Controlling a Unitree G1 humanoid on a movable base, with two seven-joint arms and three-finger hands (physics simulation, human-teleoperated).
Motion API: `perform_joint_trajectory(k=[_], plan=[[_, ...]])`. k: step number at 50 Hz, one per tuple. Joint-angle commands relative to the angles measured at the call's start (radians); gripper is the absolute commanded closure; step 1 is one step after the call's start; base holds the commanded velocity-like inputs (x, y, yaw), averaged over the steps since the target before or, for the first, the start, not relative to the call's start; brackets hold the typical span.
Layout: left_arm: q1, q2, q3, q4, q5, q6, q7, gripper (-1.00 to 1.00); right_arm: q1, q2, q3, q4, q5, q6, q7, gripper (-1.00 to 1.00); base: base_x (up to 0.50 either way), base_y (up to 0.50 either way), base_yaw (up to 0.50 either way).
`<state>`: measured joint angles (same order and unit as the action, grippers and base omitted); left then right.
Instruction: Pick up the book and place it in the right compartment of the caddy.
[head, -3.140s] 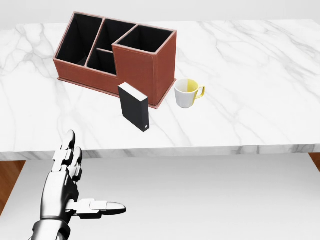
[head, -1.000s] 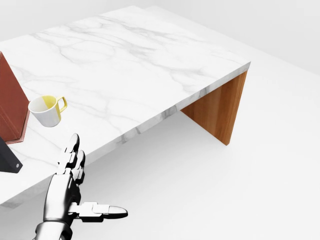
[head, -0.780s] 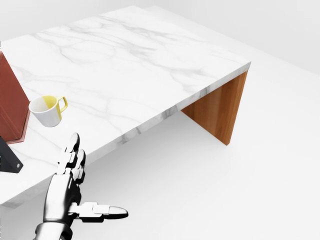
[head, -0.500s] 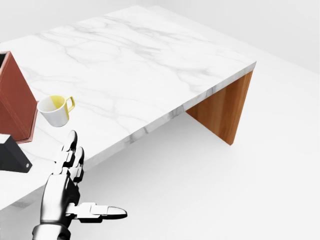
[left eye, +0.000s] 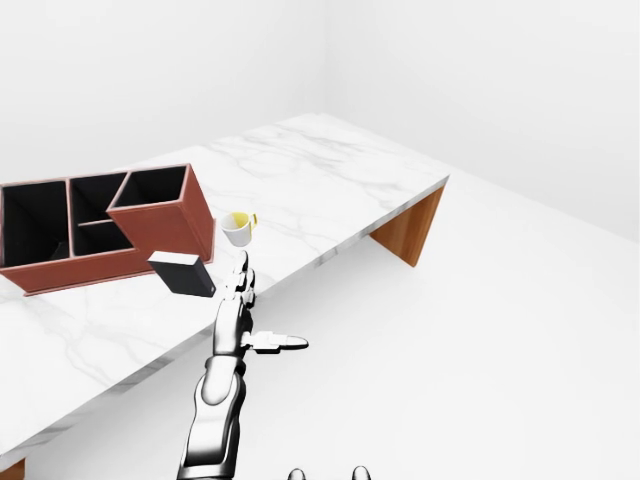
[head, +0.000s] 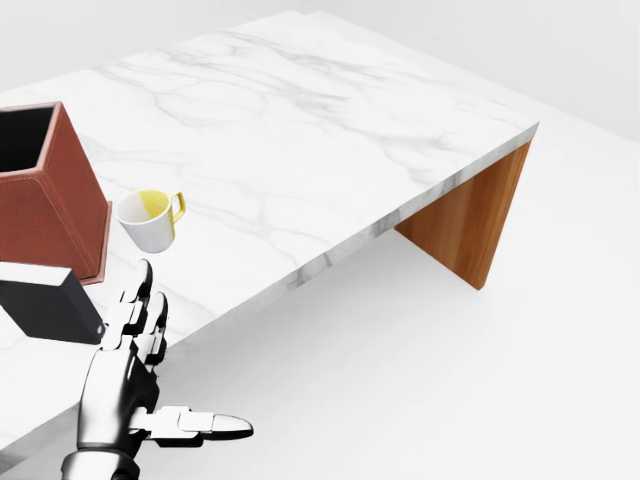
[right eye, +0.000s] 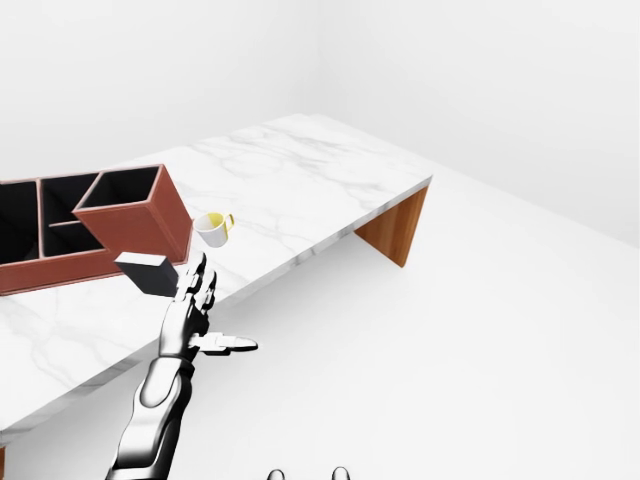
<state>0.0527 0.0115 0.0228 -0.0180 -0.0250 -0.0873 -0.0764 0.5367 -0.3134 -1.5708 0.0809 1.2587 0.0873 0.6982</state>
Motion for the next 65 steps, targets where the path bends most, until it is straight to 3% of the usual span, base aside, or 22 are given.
perform_joint_trajectory(k=[1,65], plan=[[0.001,0.000,0.003,-0.001,-0.007,0.000,-0.001,-1.00,0.001,0.001,0.000,-0.002,0.002,0.000,0.000,-1.00,0.12,0.16,0.00],[0.028,-0.004,-0.009,-0.030,-0.032,0.000,-0.032,-1.00,0.002,-0.002,0.000,0.001,0.000,0.000,0.000,-1.00,0.12,0.16,0.00]])
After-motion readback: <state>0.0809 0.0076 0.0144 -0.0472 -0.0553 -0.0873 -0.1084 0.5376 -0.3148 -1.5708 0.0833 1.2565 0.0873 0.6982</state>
